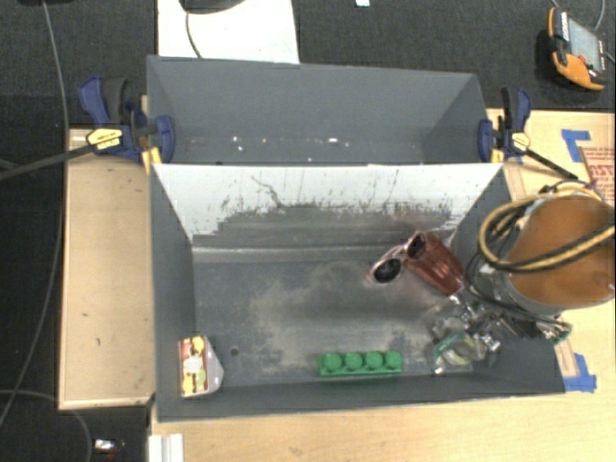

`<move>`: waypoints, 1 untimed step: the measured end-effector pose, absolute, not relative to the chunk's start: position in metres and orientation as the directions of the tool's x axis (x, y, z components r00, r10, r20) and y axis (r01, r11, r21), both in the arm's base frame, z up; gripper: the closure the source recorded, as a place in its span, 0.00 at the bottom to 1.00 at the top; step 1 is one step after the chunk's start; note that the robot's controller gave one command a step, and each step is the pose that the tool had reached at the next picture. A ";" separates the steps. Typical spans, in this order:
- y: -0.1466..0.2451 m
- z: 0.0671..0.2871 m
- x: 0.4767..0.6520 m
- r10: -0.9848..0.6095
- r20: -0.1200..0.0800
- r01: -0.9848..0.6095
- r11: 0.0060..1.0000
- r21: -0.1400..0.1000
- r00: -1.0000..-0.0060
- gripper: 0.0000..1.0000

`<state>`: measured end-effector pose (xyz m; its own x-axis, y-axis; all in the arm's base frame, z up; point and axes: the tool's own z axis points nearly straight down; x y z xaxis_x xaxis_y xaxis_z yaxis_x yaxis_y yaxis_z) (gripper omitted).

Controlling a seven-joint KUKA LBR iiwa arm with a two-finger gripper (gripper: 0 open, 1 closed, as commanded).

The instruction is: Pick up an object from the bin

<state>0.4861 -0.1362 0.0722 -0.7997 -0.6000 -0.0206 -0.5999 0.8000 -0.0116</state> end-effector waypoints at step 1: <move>-0.151 0.210 0.511 -0.570 -0.023 -0.570 0.822 -0.011 -0.822 1.00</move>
Offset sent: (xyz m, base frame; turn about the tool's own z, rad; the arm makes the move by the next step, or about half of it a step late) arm 0.0000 0.0000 0.0000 0.0000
